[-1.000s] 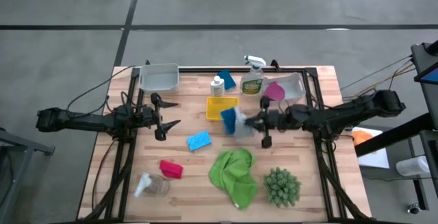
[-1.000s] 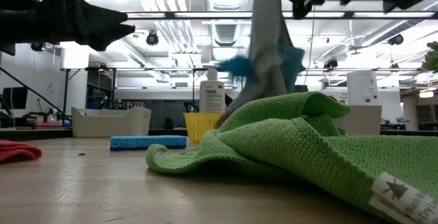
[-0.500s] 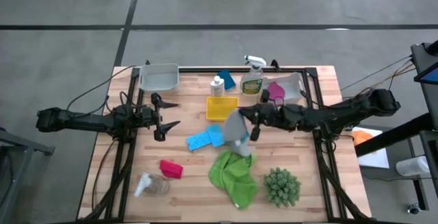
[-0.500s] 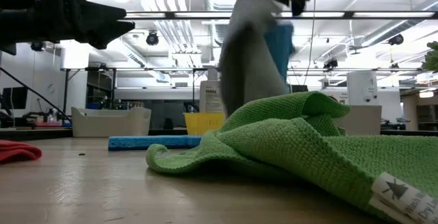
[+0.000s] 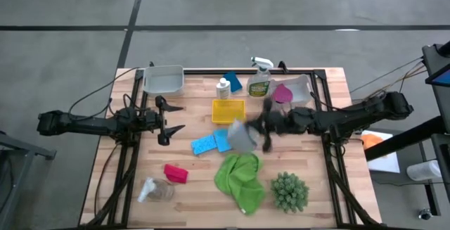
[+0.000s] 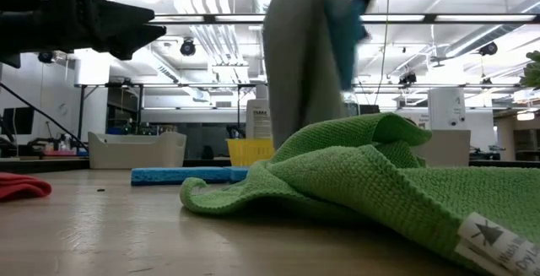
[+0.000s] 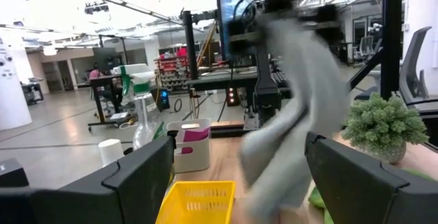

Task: Pick & Place Kitchen Items
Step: Put the gray microfiber towel into the right gray bin

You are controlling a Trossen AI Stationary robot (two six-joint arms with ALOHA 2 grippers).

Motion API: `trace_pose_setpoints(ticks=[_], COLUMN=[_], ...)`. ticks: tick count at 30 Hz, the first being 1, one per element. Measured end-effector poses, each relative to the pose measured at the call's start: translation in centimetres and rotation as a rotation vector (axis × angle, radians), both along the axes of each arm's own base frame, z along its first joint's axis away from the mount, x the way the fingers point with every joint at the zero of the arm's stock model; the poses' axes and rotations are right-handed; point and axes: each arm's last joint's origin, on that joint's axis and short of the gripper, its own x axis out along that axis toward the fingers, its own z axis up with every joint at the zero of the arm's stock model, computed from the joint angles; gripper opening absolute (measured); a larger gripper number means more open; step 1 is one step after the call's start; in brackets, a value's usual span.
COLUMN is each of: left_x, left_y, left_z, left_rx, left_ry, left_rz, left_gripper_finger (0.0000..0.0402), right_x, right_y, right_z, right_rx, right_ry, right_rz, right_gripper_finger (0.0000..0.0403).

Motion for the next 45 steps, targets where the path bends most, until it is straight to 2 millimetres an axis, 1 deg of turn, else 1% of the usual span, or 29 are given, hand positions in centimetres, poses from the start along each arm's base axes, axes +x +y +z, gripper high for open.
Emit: trace_pose_setpoints(ticks=[1,2,4,5,6,8,9,12,13,15,16,17,19,20,21,23,24,26,27,28,30,33,34,36,38,39,41,43,45], left_x=[0.0,0.0,0.0,0.0,0.0,0.0,0.0,0.0,0.0,0.0,0.0,0.0,0.0,0.0,0.0,0.0,0.0,0.0,0.0,0.0,0.0,-0.1,-0.1,-0.2,-0.2,-0.2,-0.2,-0.2,0.0], left_y=[0.0,0.0,0.0,0.0,0.0,0.0,0.0,0.0,0.0,0.0,0.0,0.0,0.0,0.0,0.0,0.0,0.0,-0.1,-0.1,-0.1,-0.1,-0.2,-0.2,-0.2,-0.3,-0.3,-0.3,-0.3,-0.3], left_z=[0.0,0.0,0.0,0.0,0.0,0.0,0.0,0.0,0.0,0.0,0.0,0.0,0.0,0.0,0.0,0.0,0.0,0.0,0.0,0.0,0.1,0.5,0.7,1.0,1.2,1.2,1.2,1.4,1.9], left_rx=[0.0,0.0,0.0,0.0,0.0,0.0,0.0,-0.002,-0.002,-0.002,-0.002,-0.002,-0.001,-0.001,-0.001,0.0,0.0,0.001,0.003,0.004,0.005,-0.014,-0.019,-0.027,-0.028,-0.031,-0.043,-0.052,-0.062], left_ry=[0.0,0.0,0.0,0.001,0.0,0.0,0.0,0.0,0.0,0.0,0.0,0.0,0.0,0.001,0.001,0.0,0.0,0.001,0.0,0.0,-0.015,-0.059,-0.075,-0.108,-0.132,-0.135,-0.135,-0.134,-0.127], left_rz=[0.0,0.0,-0.004,-0.005,-0.005,-0.005,-0.006,-0.008,-0.008,-0.008,-0.008,-0.008,-0.011,-0.012,-0.012,-0.013,-0.015,-0.023,-0.029,-0.036,-0.043,-0.065,-0.077,-0.094,-0.096,-0.097,-0.103,-0.107,-0.113], left_gripper_finger=[0.0331,0.0331,0.0331,0.0331,0.0331,0.0331,0.0331,0.0331,0.0331,0.0331,0.0331,0.0331,0.0331,0.0331,0.0331,0.0331,0.0331,0.0331,0.0331,0.0331,0.0331,0.0331,0.0331,0.0331,0.0331,0.0331,0.0331,0.0331,0.0331], right_x=[-0.1,0.0,0.1,0.2,0.3,0.3,0.3,0.5,0.7,0.5,0.3,0.4,0.6,0.6,0.8,0.5,0.3,0.5,0.6,0.7,0.6,0.4,0.5,0.4,0.1,0.2,0.7,1.0,1.2], right_y=[-0.2,-0.3,-0.1,0.1,0.2,0.2,0.1,0.3,0.3,0.3,0.2,0.0,0.3,0.5,0.6,0.8,0.8,1.2,1.3,1.4,1.5,1.5,1.4,1.2,1.1,1.1,0.9,0.9,1.0], right_z=[-0.2,-0.4,-0.4,-0.2,0.0,0.1,-0.1,-0.2,0.1,0.3,0.0,-0.2,-0.5,-0.3,0.2,0.5,0.3,0.0,0.0,0.3,1.3,1.1,0.9,1.3,1.9,1.9,1.6,1.5,2.1], right_rx=[-0.017,-0.04,-0.045,-0.031,-0.004,0.035,0.008,-0.042,-0.009,0.051,0.032,-0.013,-0.058,-0.05,-0.019,0.033,-0.02,-0.119,-0.121,-0.094,-0.019,-0.133,-0.129,-0.061,-0.075,-0.107,-0.139,-0.101,-0.111], right_ry=[0.027,0.051,0.049,0.024,0.006,0.016,0.052,0.098,0.08,0.091,0.134,0.167,0.187,0.158,0.112,0.106,0.147,0.178,0.163,0.117,0.062,0.112,0.105,0.051,0.03,0.048,0.052,0.024,0.006], right_rz=[-0.058,-0.007,0.268,0.344,0.312,0.088,0.05,0.295,0.266,0.023,-0.059,-0.053,0.186,0.242,0.2,-0.025,-0.026,0.224,0.296,0.259,0.043,0.043,0.016,-0.136,-0.239,-0.21,-0.048,-0.009,0.016], right_gripper_finger=[0.0018,0.0018,0.0018,0.0018,0.0018,0.0018,0.0018,0.0018,0.0018,0.0018,0.0018,0.0018,0.0018,0.0018,0.0018,0.0018,0.0018,0.0018,0.0018,0.0018,0.0018,0.0018,0.0018,0.0018,0.0018,0.0018,0.0018,0.0018,0.0018])
